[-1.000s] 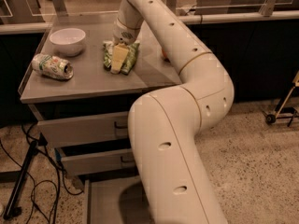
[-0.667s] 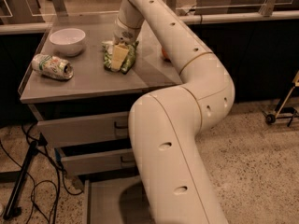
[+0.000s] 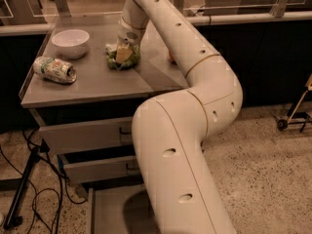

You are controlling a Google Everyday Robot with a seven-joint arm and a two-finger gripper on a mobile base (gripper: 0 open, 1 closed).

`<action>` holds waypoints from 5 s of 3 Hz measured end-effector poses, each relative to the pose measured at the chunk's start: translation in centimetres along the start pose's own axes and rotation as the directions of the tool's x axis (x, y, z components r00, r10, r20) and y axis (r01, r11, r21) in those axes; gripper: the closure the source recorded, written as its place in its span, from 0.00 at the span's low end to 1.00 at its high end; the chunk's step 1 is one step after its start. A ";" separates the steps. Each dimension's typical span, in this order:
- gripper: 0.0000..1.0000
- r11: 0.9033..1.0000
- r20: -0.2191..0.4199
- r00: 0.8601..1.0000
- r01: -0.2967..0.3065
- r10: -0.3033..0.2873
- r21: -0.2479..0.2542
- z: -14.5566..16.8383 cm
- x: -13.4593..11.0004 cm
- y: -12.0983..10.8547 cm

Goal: Place green jalapeno chip bag into bottom drawer

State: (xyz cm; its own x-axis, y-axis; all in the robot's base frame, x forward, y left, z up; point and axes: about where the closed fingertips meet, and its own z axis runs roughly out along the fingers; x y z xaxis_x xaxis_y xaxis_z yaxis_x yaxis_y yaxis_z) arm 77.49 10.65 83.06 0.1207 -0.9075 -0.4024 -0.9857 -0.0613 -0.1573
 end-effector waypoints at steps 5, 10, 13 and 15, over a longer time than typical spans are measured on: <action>1.00 0.981 0.098 0.990 0.087 -0.105 0.172 -9.6 -2.8 3.0; 1.00 0.991 0.128 0.990 0.034 -0.051 0.131 -12.0 -5.4 16.0; 1.00 0.993 0.138 0.990 -0.057 0.042 0.106 -12.8 -4.4 25.3; 1.00 0.988 0.123 0.980 -0.154 0.155 -0.019 -10.8 -4.0 33.7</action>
Offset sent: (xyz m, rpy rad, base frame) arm -0.0437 -0.0290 0.0870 0.1319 -0.1927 -0.0013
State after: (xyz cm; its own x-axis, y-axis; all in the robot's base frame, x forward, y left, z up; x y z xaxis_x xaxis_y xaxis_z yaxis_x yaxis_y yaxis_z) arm 42.51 7.71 89.07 -0.0200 -0.8477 -0.5301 -0.9946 0.0711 -0.0761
